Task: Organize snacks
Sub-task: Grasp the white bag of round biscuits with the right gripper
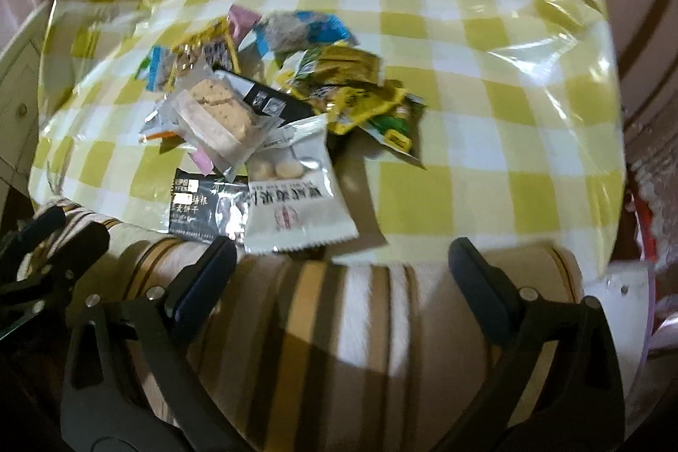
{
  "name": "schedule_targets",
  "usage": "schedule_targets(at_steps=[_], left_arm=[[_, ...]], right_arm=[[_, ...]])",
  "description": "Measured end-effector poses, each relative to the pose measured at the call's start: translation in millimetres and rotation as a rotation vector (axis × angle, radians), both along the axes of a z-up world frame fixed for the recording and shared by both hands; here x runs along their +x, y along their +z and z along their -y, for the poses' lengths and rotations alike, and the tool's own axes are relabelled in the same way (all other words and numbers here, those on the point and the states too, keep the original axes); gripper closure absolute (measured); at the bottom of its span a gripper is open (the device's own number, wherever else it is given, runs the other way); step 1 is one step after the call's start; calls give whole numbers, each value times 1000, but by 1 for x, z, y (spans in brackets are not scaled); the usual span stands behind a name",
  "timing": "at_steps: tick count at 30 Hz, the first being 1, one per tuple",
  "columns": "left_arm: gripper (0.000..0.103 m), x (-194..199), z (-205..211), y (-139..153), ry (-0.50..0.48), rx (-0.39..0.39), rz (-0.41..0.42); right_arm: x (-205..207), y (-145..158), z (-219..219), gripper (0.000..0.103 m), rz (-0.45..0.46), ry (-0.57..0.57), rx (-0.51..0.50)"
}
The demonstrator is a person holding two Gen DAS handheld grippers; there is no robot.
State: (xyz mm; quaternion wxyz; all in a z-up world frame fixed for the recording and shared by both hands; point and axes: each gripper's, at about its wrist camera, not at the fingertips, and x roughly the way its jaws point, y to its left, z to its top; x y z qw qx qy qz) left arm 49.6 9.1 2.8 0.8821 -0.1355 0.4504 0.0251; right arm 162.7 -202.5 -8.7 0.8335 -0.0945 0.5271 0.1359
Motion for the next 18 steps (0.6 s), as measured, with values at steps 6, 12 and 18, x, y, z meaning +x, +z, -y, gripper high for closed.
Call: schedule_targets(at_steps=[6, 12, 18], left_arm=[[21, 10, -4, 1, 0, -66, 16], [23, 32, 0, 4, -38, -162, 42], [27, 66, 13, -6, -67, -298, 0]], right_arm=[[22, -16, -18, 26, -55, 49, -6], [36, -22, -16, 39, -91, 58, 53], [38, -14, 3, 40, -76, 16, 102]])
